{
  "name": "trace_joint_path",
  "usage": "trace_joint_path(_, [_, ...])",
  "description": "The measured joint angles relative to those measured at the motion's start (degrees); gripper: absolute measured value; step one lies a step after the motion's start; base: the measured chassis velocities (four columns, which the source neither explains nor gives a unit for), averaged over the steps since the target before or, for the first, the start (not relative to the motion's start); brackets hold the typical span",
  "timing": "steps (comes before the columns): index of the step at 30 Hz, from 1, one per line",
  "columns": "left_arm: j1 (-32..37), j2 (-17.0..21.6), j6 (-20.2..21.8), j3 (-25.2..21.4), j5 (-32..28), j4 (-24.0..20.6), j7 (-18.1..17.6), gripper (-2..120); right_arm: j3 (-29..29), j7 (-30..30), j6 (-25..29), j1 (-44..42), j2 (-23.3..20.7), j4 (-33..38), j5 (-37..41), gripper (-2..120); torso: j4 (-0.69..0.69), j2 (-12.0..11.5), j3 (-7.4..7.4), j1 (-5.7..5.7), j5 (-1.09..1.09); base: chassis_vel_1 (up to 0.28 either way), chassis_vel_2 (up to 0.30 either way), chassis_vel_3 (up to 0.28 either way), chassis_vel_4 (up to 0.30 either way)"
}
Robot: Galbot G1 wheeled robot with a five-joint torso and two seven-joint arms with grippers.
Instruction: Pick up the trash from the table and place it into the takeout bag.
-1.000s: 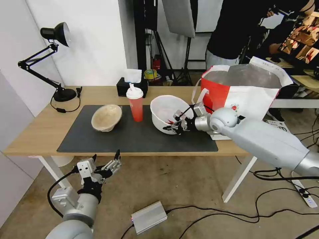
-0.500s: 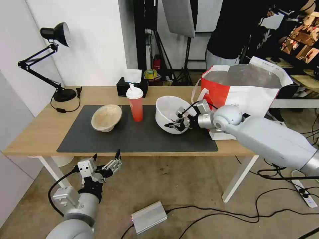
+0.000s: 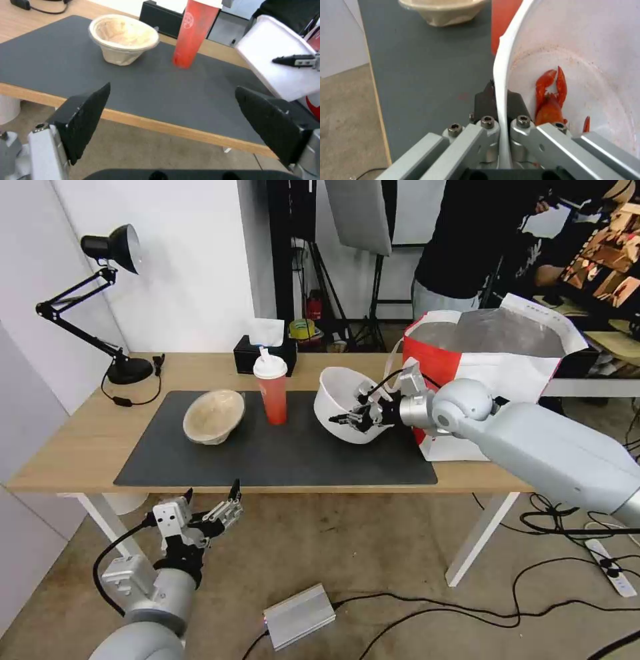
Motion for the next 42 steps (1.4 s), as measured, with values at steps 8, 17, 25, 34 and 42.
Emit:
trace_joint_path(8, [0.1,-0.1,0.0,-0.2,0.0,-0.2,0.0,100,0.0,0.0,0.0,1.3,-0.5,0.9,0.5,0,0.0,0.0,0.0,0.0,0.0,0.0,0.0,0.0,0.0])
trace_joint_path(17, [0.4,-0.2,0.0,-0.3,0.1,-0.4,0.0,100,-0.1,0.0,0.0,2.9,-0.8,1.8,1.1,0,0.0,0.0,0.0,0.0,0.0,0.0,0.0,0.0,0.0])
trace_joint_path(25, [0.4,-0.2,0.0,-0.3,0.1,-0.5,0.0,100,-0.3,-0.4,0.0,4.2,-0.9,2.3,1.3,0,0.0,0.0,0.0,0.0,0.0,0.0,0.0,0.0,0.0])
trace_joint_path(34, [0.3,-0.3,-0.1,0.0,0.3,-0.5,0.0,100,-0.5,-1.0,0.2,6.8,-0.9,2.5,2.1,0,0.0,0.0,0.0,0.0,0.0,0.0,0.0,0.0,0.0])
trace_joint_path(42, [0.1,-0.2,-0.1,0.0,0.3,-0.5,0.0,100,-0.5,-1.3,0.3,8.4,-0.2,1.8,2.9,0,0.0,0.0,0.0,0.0,0.0,0.0,0.0,0.0,0.0])
